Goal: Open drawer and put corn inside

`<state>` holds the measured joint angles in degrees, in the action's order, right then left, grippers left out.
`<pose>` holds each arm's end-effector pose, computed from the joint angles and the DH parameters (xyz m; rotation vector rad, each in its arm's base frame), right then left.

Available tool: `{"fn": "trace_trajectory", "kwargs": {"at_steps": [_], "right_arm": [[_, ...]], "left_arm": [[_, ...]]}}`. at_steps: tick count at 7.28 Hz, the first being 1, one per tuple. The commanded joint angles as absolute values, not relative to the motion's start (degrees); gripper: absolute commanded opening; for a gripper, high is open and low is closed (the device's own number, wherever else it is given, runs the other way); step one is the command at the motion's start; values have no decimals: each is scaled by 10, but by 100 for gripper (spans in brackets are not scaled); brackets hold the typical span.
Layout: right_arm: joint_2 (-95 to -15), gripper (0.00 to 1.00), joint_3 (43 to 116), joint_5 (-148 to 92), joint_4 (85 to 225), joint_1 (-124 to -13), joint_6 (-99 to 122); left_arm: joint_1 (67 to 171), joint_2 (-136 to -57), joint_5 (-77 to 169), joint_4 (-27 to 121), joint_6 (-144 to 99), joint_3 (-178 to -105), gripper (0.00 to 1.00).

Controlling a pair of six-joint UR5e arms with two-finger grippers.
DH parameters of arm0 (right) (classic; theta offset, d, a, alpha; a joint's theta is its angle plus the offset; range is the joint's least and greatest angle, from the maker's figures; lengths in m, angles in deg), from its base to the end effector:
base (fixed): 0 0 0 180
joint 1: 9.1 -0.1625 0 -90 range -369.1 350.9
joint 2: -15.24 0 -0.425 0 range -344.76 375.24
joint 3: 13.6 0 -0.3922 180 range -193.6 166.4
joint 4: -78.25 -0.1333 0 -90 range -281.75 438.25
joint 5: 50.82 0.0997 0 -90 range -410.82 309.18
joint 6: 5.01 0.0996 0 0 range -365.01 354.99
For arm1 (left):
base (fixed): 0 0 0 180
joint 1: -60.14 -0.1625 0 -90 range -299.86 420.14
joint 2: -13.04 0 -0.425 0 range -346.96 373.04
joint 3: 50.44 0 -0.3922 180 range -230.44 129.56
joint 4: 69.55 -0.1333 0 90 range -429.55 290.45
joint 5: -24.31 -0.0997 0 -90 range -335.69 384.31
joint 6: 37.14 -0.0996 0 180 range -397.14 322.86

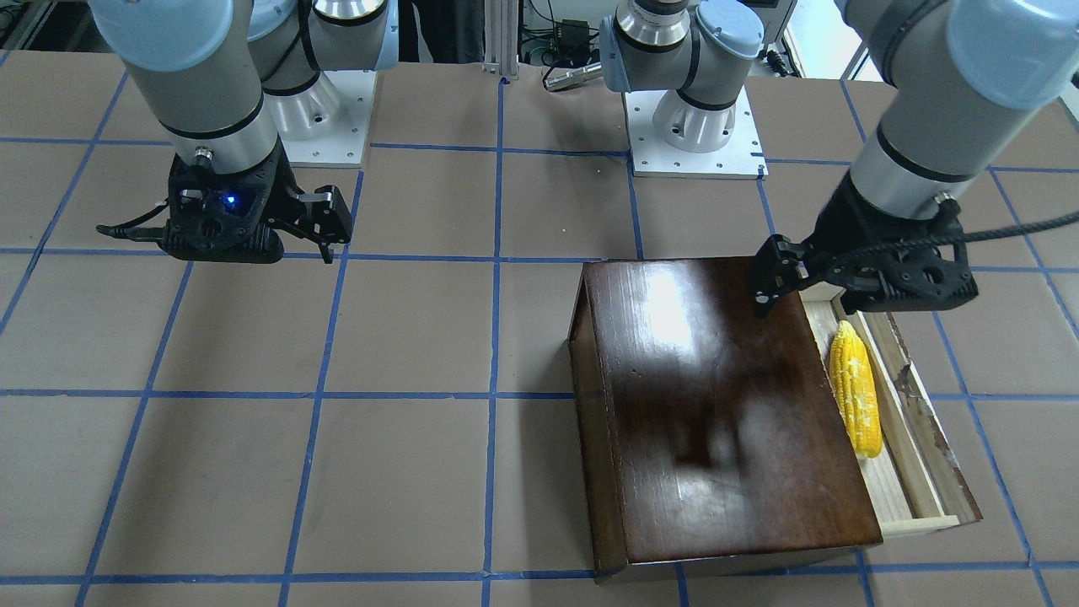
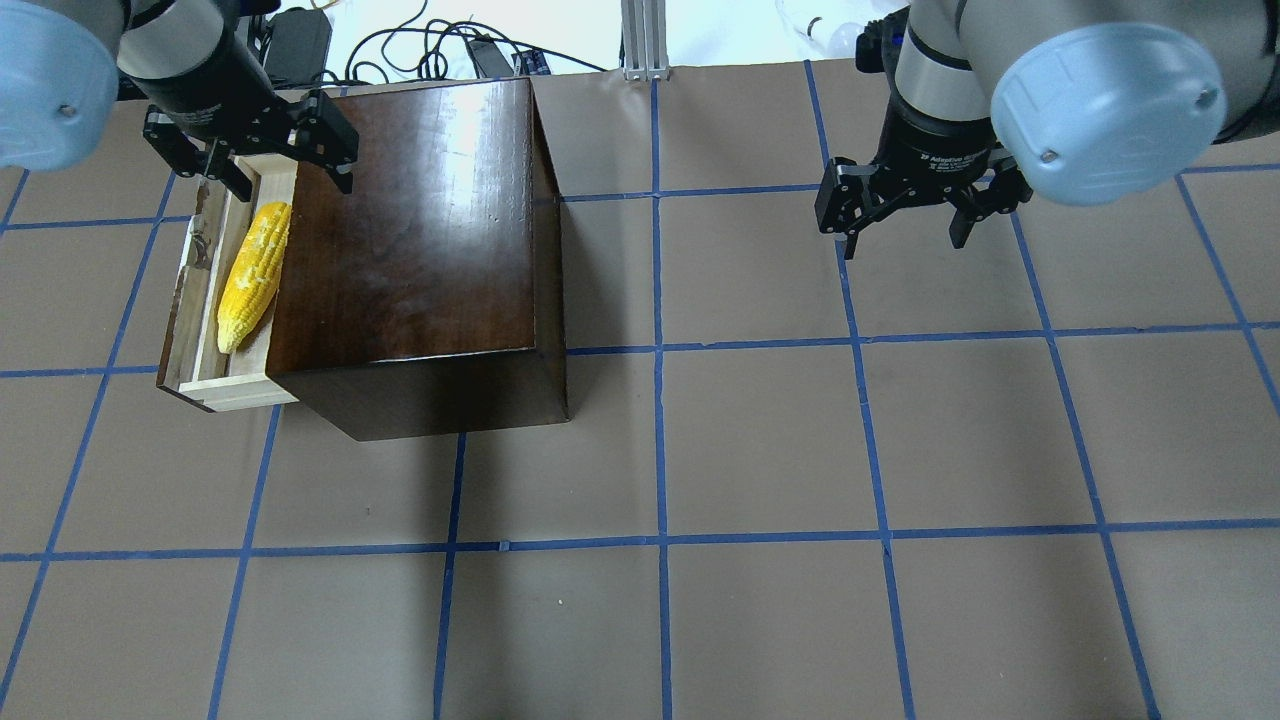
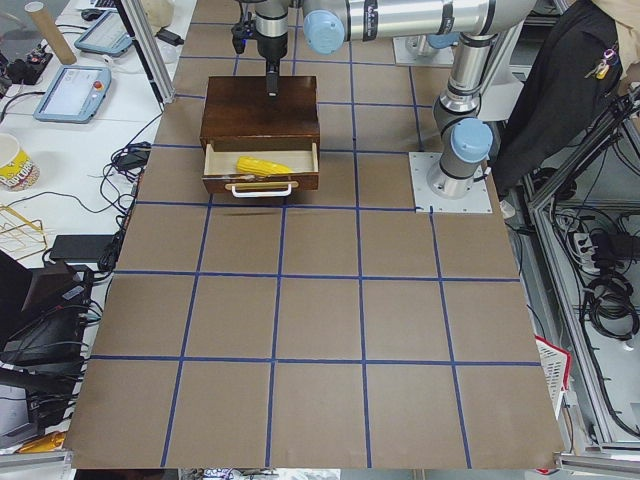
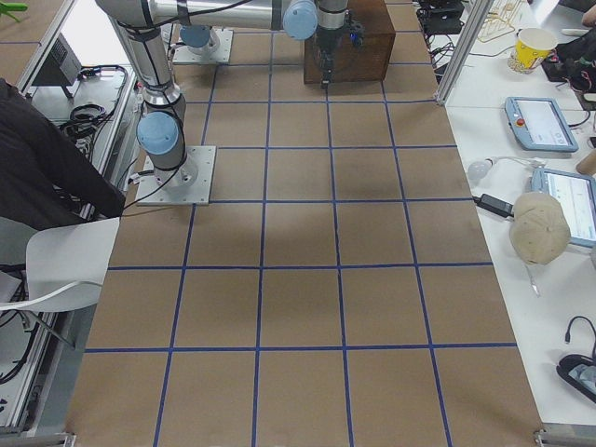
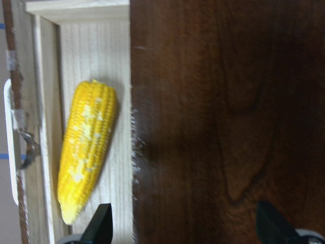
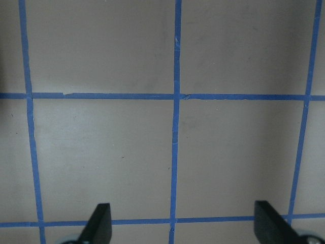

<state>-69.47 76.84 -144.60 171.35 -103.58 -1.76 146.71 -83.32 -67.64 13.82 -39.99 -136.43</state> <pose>0.1673 -0.5130 0.4427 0.0353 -3.0718 -0.0635 -0.0970 -0.5526 0.4770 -0.0177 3.1014 -0.1128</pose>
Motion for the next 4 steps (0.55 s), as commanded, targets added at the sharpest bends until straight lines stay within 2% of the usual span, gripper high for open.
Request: {"fn": "trace_trajectory", "kwargs": {"at_steps": [1,4], "right_arm": [[-694,100,768,-1446,1714,-1036,-18],[-695,100,768,-1447,1714,-1036,-18]], "left_arm": [[1502,-801,-679,180,-395,-1364,100],[1497,-764,-627,247,-396,-1364,100]]}}
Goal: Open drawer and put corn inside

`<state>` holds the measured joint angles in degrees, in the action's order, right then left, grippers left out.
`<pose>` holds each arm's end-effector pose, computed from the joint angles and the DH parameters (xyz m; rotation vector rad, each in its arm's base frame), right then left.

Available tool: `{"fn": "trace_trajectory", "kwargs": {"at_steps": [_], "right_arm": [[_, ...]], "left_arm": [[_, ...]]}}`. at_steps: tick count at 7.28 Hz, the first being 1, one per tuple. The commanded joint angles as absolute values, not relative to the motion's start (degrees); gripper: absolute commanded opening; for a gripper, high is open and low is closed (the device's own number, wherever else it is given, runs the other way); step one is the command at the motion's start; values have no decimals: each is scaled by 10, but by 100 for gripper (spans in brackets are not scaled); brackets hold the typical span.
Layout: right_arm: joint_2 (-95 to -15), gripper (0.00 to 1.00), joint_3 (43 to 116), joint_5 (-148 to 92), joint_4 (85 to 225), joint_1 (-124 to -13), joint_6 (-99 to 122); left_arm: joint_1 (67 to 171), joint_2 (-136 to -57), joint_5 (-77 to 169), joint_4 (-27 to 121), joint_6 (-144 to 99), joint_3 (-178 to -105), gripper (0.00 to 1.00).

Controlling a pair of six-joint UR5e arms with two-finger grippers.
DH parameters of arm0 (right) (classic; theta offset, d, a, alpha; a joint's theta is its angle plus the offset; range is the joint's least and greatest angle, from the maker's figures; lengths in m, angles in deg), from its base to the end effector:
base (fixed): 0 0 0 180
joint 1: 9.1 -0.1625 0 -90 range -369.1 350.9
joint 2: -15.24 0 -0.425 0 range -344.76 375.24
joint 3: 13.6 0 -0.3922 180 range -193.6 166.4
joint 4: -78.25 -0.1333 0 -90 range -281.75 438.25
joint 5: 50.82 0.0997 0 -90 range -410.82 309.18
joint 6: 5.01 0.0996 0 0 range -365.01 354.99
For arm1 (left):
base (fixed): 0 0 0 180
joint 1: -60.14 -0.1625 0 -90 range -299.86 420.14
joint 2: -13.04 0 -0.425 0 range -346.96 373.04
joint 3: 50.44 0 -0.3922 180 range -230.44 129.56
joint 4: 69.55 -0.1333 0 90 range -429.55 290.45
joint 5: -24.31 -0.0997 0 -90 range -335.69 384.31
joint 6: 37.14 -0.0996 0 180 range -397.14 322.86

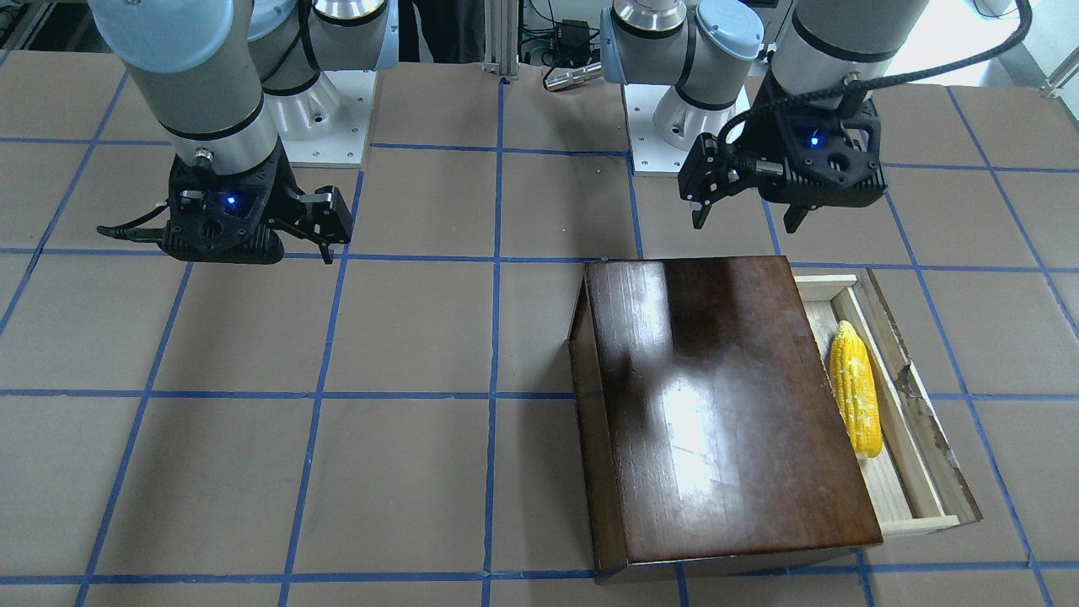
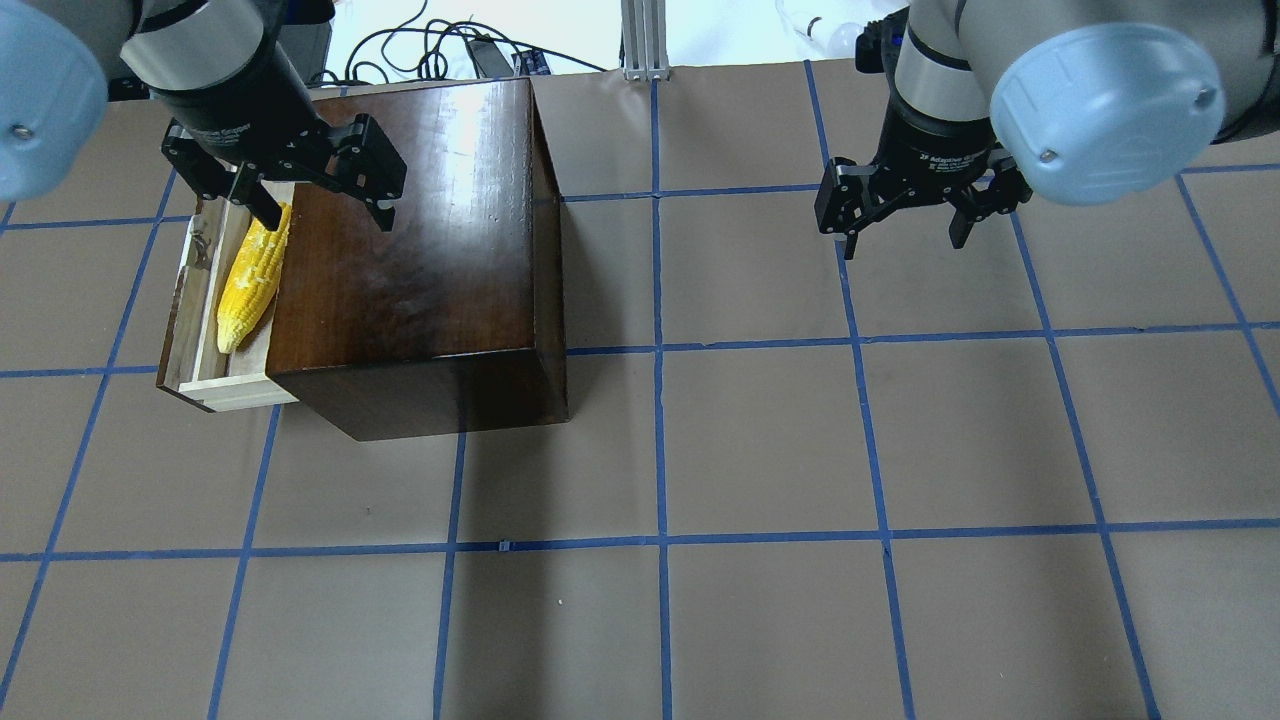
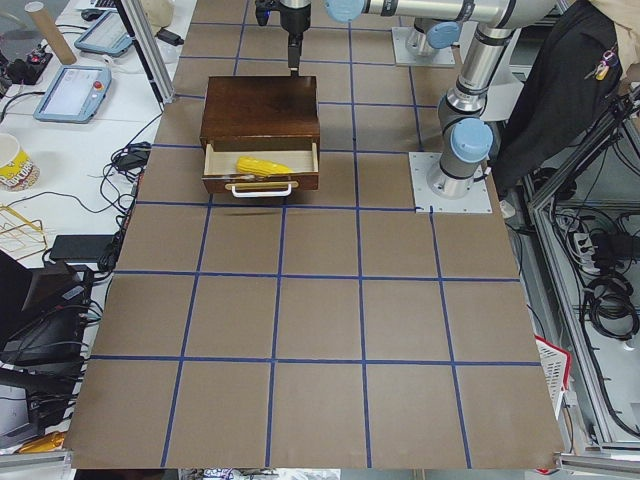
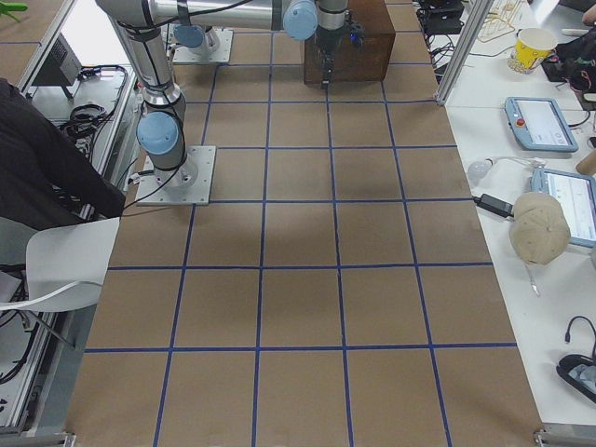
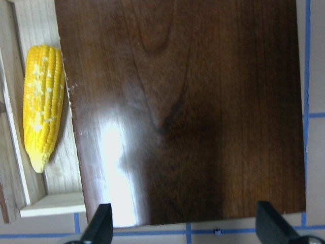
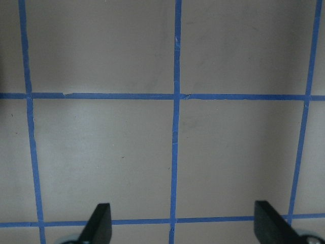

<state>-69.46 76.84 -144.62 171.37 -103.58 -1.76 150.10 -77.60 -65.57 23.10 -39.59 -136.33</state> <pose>0.1673 -0.5130 0.4426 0.0353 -3.0715 -0.0632 -0.1332 -0.4974 0.5130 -0.0661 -3.1390 0.0225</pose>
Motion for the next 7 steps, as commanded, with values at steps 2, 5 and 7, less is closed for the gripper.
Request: {"fn": "trace_trajectory", "kwargs": {"at_steps": [2,5,7], "right_arm": [[-694,100,768,-1447,1713,-1036,-18],[-694,100,768,-1447,1713,-1036,-18],[-695,100,767,-1447,1713,-1036,-18]], "left_arm": [[1493,-767,-630,242,-397,-1364,100],[1494,-762,-664,238,-397,-1363,100],[1495,-756,-671,237,-395,-1363,100]]}}
